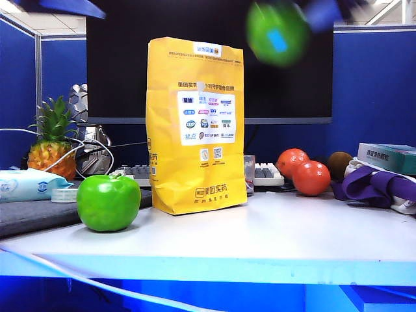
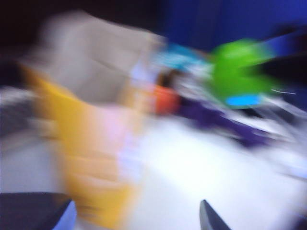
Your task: Pick up the green apple and throw it into the yellow paper bag.
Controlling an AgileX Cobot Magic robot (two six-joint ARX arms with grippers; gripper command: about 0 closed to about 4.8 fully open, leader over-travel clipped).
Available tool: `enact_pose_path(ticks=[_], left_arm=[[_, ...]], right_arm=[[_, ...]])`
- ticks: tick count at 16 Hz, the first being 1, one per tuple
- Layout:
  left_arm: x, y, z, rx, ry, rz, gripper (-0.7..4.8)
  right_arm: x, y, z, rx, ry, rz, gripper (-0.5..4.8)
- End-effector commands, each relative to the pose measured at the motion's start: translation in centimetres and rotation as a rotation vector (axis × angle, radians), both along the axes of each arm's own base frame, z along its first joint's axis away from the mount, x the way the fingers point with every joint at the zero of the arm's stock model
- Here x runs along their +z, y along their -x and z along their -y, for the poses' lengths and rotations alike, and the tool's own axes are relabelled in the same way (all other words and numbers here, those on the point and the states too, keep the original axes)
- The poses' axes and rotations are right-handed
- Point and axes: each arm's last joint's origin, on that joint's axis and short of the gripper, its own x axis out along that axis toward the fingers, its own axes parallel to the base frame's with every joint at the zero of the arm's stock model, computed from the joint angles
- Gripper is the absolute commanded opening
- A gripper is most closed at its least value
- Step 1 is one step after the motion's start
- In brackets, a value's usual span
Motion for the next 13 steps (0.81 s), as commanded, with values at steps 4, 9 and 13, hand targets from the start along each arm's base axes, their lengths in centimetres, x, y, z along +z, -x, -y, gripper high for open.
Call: enact_pose_path(ticks=[4, 9, 13], left_arm=[[1.0, -0.1, -0.2, 0.07, -0.085, 0.129, 3.43], [0.9, -0.1, -0.1, 0.031, -0.079, 0.126, 3.43], [0.9, 0.0, -0.2, 0.03, -0.081, 0.12, 3.43]], right_arm=[[6.0, -2.8, -3.9, 0.219, -0.08, 0.145, 1.07], [5.8, -8.8, -6.2, 0.242, -0.082, 0.13, 1.07], [5.0, -10.9, -7.1, 0.245, -0.085, 0.104, 1.42]])
